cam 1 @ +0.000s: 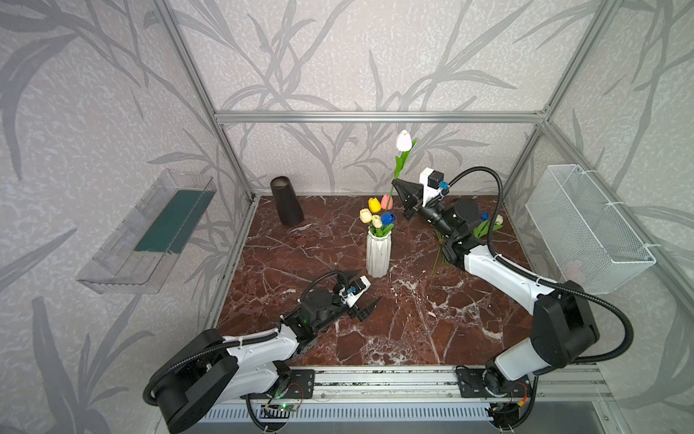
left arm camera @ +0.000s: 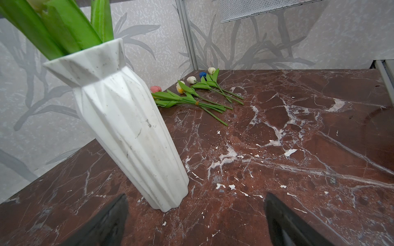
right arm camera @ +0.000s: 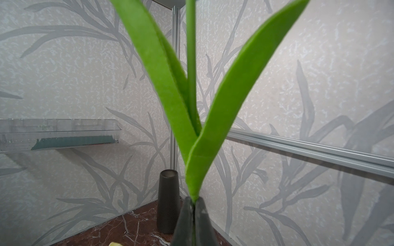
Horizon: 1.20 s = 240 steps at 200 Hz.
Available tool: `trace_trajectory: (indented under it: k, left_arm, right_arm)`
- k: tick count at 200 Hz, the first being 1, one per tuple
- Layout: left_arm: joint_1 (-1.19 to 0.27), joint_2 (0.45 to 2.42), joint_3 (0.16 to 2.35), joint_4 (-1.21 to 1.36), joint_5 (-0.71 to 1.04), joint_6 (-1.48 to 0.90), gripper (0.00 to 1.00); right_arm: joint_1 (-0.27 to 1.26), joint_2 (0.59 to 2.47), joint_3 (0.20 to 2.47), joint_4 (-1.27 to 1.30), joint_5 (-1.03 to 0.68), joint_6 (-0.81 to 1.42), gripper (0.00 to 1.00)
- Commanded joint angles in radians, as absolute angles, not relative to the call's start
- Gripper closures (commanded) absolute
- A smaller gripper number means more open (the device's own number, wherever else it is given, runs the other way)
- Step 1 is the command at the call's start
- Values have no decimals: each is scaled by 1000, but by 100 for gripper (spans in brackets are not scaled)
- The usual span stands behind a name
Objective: Arrange the flowers into the vase
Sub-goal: 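Lower the white tulip stem into the vase with the right gripper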
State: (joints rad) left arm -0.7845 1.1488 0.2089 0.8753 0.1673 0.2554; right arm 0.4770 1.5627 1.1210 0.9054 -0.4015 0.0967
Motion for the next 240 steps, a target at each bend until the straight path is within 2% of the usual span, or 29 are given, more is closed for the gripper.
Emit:
trace_trajectory:
  k: [1,47,128,184,240]
  left_arm:
    - [-786,1154,236,881,175,282,1]
    - [-788,1150,234,881,171,284,1]
    - [-788,1152,236,882,172,284,1]
    - [-787,1151,234,881,171,284,1]
    - [-787,1152,236,880,175,284,1]
  right_arm:
    - [486,1584,1112,972,-420,67,100]
    - [490,1570,1051,1007,-454,68,100]
    - [489,1484,1092,933,-469,124,100]
    - [490,1523,1090,995,-502,199,100]
    - [494,1549,1111,975,-416,91,100]
